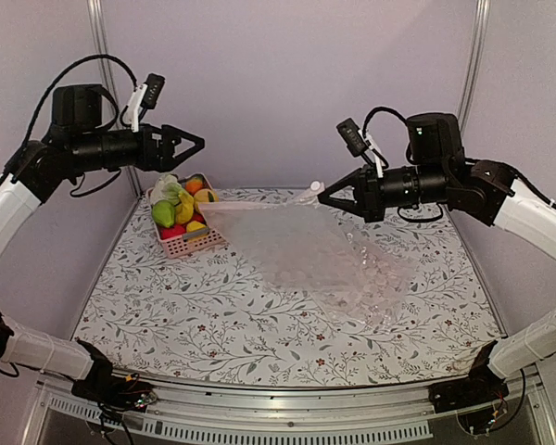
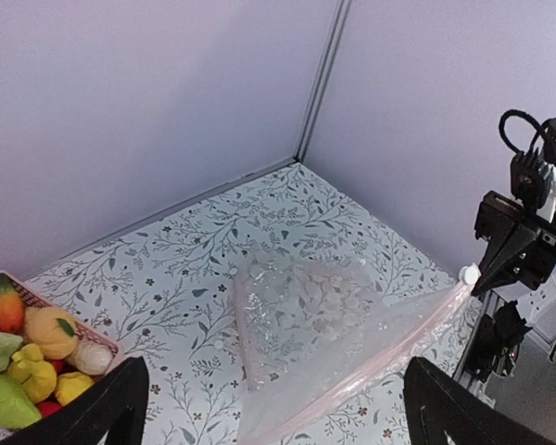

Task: Place the food in the zip-top bag and seal the zipper
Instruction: Pass from the left arm to the right, then hold the zipper from the zipper food storage bag.

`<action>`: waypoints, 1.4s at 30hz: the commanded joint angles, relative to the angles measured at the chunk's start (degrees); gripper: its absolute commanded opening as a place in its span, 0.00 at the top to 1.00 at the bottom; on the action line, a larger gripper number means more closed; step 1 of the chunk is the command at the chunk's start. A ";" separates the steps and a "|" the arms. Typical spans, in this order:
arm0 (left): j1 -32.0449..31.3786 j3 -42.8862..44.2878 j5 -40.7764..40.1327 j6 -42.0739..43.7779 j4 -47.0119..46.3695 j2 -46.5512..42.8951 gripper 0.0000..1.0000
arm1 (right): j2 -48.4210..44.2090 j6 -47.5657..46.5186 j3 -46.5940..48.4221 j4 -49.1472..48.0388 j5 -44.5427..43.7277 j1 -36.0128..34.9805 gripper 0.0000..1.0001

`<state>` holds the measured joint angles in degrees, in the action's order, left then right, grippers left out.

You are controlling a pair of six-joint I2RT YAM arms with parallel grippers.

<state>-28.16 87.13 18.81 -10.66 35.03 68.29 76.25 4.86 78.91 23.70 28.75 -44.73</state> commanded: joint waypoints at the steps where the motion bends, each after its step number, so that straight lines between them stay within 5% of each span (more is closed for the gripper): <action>1: -5.80 3.32 10.87 5.49 2.94 8.57 0.04 | 2.05 -7.63 3.22 9.69 -1.88 -4.42 1.00; 12: -12.19 4.88 31.85 4.80 -3.09 19.07 0.11 | 5.38 -7.28 3.62 6.82 -2.45 -7.21 1.00; 25: -14.35 -1.15 35.95 1.12 -10.89 19.93 0.42 | 6.33 -5.13 3.06 2.46 -0.66 -7.26 1.00; 42: -15.51 -2.01 38.45 -1.34 -14.21 22.88 0.51 | 6.94 -1.87 1.77 -0.40 1.68 -7.39 1.00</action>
<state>-42.59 85.91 54.98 -10.96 22.96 90.26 82.00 2.33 81.32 24.27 29.74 -51.75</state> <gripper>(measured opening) 0.518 0.003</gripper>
